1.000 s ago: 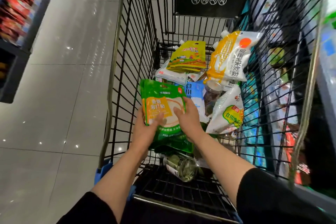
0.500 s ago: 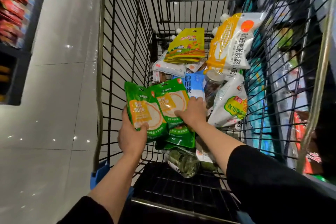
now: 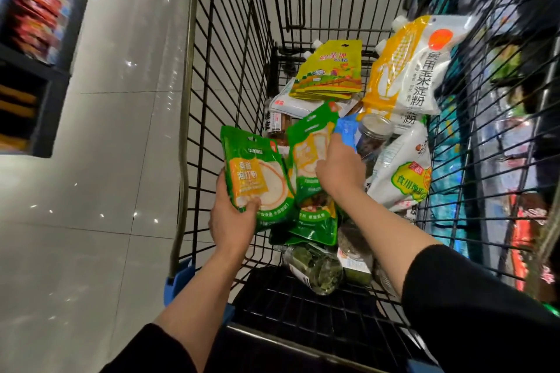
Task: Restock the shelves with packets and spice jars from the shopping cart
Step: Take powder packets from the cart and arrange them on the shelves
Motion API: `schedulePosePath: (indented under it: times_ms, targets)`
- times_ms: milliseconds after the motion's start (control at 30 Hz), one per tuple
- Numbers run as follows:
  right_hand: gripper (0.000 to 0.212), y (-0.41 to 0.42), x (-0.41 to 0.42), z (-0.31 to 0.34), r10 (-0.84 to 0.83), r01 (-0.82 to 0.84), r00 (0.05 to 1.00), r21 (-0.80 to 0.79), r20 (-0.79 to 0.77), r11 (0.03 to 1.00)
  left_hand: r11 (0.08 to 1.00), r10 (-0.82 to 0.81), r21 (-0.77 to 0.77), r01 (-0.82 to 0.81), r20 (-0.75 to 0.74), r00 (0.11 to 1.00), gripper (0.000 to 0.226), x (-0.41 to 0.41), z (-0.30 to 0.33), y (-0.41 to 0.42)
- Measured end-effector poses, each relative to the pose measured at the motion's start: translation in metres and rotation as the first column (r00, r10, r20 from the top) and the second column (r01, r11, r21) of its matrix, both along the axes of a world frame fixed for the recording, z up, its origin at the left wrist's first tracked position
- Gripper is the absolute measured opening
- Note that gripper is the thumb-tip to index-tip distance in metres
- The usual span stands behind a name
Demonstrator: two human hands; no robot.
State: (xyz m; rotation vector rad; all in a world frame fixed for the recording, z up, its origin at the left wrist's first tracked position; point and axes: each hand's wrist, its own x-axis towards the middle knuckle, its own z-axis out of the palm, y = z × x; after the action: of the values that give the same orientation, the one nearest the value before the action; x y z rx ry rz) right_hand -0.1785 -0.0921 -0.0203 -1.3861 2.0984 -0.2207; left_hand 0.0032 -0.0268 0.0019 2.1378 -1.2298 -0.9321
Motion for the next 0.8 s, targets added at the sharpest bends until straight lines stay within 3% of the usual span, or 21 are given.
schedulePosePath:
  times_ms: [100,133,200,267,333,500,667,800]
  targets:
    - [0.036,0.001,-0.026,0.024,-0.126,0.107,0.990,-0.226,-0.069,0.968,1.000,-0.001,-0.019,-0.001,-0.084,0.996,0.075,-0.003,0.000,0.000]
    - [0.036,0.000,-0.035,0.032,-0.163,0.160,0.987,-0.281,0.010,0.946,1.000,-0.011,-0.029,0.007,-0.124,0.992,0.073,-0.005,0.002,0.000]
    - [0.035,-0.001,-0.048,0.042,-0.181,0.290,0.926,-0.319,0.332,0.902,0.999,-0.028,-0.045,0.018,-0.218,0.976,0.070,-0.011,0.006,-0.001]
    - [0.036,0.003,-0.049,0.044,-0.138,0.346,0.760,-0.216,0.635,0.913,0.998,-0.044,-0.048,0.032,-0.275,0.960,0.068,-0.018,0.010,-0.004]
    - [0.038,0.015,-0.040,0.035,-0.100,0.276,0.638,-0.106,0.764,0.955,0.996,-0.074,-0.068,0.057,-0.282,0.957,0.065,-0.024,0.013,-0.007]
    - [0.051,0.041,-0.030,0.014,-0.033,0.095,0.652,-0.039,0.758,0.995,0.991,-0.095,-0.123,0.057,-0.328,0.940,0.053,-0.029,0.019,-0.009]
    - [0.068,0.048,-0.029,0.006,-0.027,0.053,0.575,-0.004,0.818,0.999,0.992,-0.115,-0.100,0.080,-0.426,0.897,0.037,-0.038,0.024,-0.012]
    - [0.070,0.046,-0.022,0.008,0.027,0.011,0.584,-0.042,0.811,0.999,0.992,-0.128,-0.059,0.115,-0.568,0.813,0.049,-0.037,0.029,-0.013]
